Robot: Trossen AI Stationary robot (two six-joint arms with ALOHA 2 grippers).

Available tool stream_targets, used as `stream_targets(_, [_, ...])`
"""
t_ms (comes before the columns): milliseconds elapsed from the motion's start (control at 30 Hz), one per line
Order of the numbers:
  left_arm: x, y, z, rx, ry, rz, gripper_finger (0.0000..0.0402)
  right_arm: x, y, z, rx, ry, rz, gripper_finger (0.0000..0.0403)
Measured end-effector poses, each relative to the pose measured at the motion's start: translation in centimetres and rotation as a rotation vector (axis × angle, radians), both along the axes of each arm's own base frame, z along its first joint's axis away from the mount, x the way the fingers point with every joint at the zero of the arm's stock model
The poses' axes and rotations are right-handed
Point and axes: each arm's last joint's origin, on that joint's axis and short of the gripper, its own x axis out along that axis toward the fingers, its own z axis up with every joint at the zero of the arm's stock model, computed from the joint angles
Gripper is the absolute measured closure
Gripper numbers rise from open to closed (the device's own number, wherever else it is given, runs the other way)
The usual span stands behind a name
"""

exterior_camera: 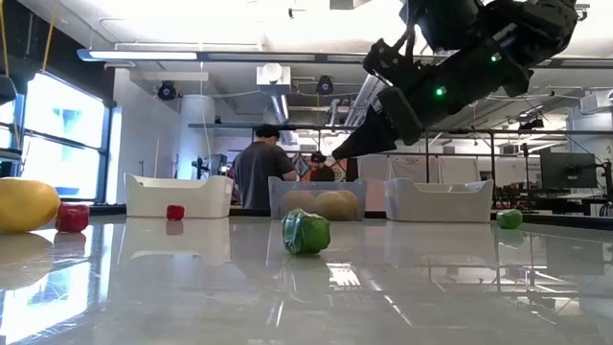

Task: Sort produce into baskets
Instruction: Put the red bell pepper into the white bin

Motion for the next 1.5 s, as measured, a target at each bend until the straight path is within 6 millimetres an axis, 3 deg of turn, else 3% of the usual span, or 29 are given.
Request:
stream_targets(333, [0.1,0.0,0.0,0.016,-0.017,-0.009,0.0257,0.1,-0.7,0.0,-0.025,0.009,-0.009,0.0387])
stream_targets(800, [1.4,1.0,0.1,0.054,-0.011,-0.059,0.0388,0.1,-1.2,0.0,-0.029,0.014,-0.005,0.0387])
stream_targets(1033, [2.3,2.4,0.9,0.052,-0.004,-0.077,0.04,0.1,-1.1,0.0,-0.014,0.015,0.024,0.0387])
stream_targets(1267, [3.5,5.6,4.0,0.025,-0.081,-0.037,0.0401,0.1,-1.1,0.0,-0.013,0.015,0.023,0.0387])
stream_targets(1500, [5.2,12.7,9.2,0.119,-0.252,0.237,0.0401,0.1,-1.1,-0.1,0.004,0.023,0.018,0.0387])
